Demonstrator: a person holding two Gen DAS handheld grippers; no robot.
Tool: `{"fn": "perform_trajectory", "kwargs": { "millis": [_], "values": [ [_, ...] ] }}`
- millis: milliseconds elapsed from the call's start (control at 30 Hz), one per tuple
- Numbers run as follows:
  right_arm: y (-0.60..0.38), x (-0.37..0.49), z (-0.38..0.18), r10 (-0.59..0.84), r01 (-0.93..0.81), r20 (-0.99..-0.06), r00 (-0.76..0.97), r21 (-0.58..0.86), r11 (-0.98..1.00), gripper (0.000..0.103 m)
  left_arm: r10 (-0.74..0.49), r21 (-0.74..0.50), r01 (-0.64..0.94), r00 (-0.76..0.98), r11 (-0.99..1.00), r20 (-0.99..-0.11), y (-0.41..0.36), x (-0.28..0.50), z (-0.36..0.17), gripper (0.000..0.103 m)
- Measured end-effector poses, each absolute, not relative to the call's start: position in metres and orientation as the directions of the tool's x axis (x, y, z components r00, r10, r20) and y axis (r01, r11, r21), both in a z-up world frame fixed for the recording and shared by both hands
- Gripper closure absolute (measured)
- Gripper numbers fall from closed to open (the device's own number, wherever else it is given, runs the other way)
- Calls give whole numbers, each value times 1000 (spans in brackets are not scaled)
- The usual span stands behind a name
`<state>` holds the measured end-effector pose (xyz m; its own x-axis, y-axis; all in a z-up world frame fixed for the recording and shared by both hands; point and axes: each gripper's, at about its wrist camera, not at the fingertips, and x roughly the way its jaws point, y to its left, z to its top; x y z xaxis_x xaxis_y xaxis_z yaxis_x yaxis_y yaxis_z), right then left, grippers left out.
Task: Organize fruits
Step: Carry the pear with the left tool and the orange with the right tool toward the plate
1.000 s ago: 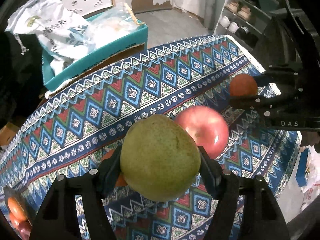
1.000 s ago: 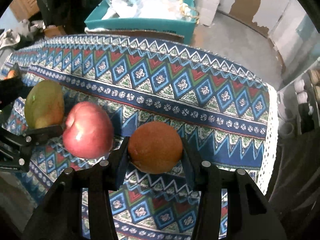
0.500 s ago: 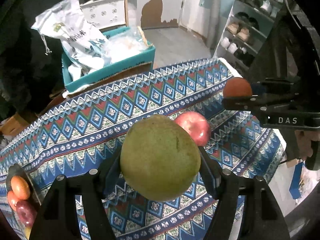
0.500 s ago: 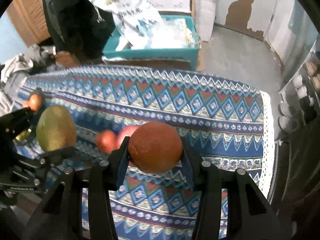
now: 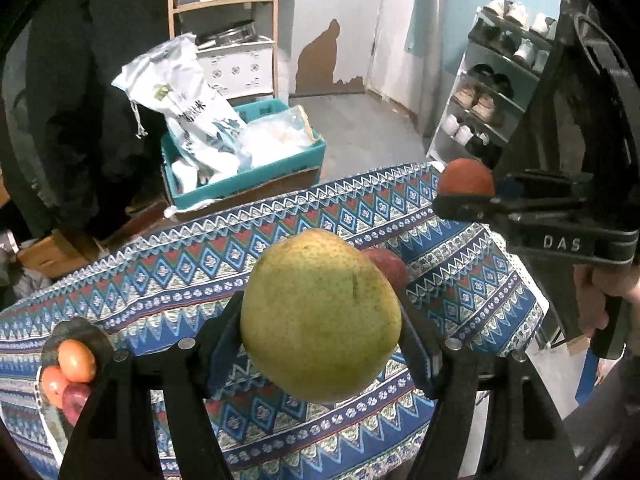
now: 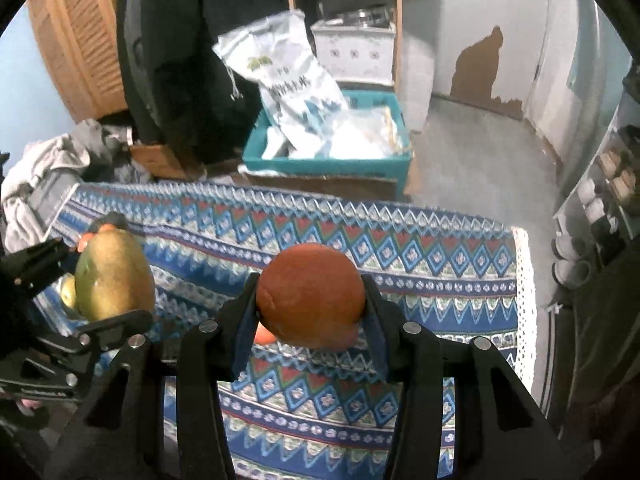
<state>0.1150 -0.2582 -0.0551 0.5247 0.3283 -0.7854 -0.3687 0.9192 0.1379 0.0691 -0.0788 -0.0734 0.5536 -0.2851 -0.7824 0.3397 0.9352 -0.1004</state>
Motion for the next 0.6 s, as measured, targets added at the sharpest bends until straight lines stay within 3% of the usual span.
{"fn": "perform_trajectory", "kwargs": {
  "millis": [600],
  "values": [
    [-208,74,-20,427,-439,-720,547,188,879,56,-280,-139,272,593,952,-755,-18,27,-43,30]
  ]
}}
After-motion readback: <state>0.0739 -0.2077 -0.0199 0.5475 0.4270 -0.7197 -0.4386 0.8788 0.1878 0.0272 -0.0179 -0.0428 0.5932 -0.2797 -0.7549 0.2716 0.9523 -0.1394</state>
